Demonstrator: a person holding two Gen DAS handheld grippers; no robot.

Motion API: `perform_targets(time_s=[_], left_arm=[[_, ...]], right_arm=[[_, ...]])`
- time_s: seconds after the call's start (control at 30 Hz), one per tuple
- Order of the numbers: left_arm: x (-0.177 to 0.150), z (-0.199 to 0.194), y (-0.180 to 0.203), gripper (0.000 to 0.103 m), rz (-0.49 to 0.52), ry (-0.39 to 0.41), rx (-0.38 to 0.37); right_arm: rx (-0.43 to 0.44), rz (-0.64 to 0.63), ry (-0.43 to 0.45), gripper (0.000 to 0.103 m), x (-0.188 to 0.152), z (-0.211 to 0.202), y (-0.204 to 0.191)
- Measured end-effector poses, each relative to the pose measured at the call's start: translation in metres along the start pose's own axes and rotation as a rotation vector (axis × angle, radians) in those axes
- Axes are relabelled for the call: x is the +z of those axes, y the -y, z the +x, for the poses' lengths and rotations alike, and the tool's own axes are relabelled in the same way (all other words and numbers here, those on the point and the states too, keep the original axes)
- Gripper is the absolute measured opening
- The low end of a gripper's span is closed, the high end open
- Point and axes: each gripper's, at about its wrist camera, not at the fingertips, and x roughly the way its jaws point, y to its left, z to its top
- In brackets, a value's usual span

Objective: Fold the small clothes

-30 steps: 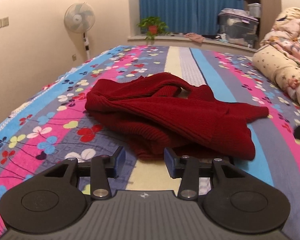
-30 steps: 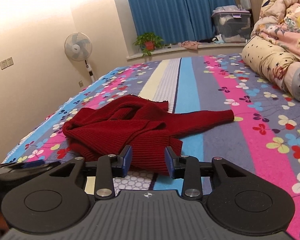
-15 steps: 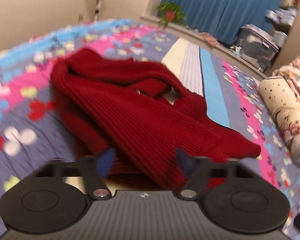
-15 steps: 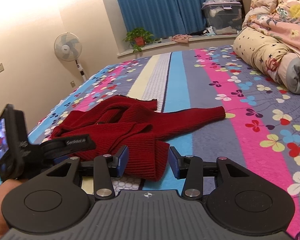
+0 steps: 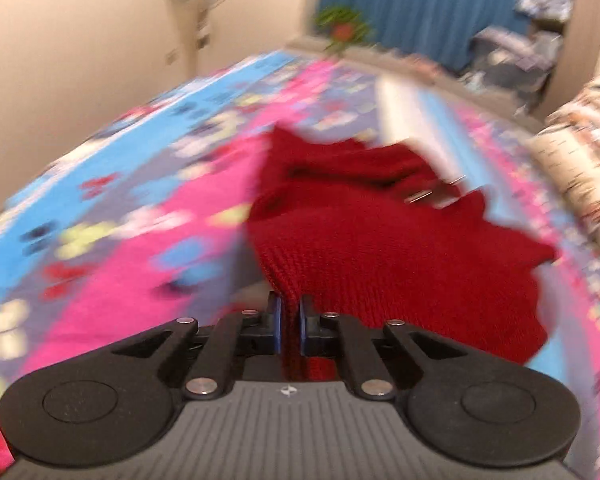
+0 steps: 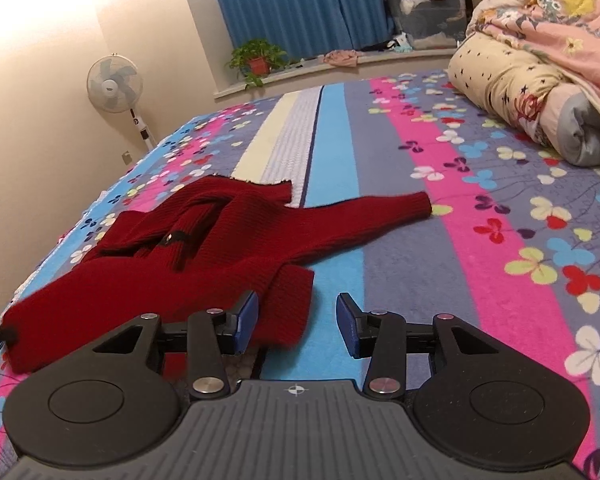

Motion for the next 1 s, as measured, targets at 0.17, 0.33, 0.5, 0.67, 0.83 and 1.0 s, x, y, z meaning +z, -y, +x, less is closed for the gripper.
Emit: perform_targets(time_s=[0.17, 0.33, 0.5, 0.67, 0.83, 1.0], left_arm=[[-0.016, 0.002, -0.085, 0.006, -0.063, -0.111, 0.02], [-0.02, 0.012, -0.1, 0.015, -0.126, -0.121, 0.006], [-0.014, 0.025, -0.117, 0.054, -0.207, -0.156, 0.025], [-0.009, 0.046, -0.114, 0.054, -0.228, -0.196, -0.003], [-0.011, 0.057, -0.104, 0.054, -0.209, -0.204, -0.014], [-0.013, 0.067, -0.095, 0.032, -0.174, -0.23, -0.025]], right_arm=[[-0.002, -0.045, -0.025, 0.045, -0.006, 0.01, -0.011], [0.003, -0.058, -0.078, 0.047, -0.008, 0.035, -0.012], [0.019, -0.043, -0.13, 0.061, -0.008, 0.072, -0.009], [0.053, 0.034, -0.15, 0.063, -0.005, 0.113, 0.002], [0.124, 0.045, -0.21, 0.064, -0.014, 0.154, 0.001], [0.145, -0.024, -0.208, 0.054, -0.024, 0.158, -0.018]])
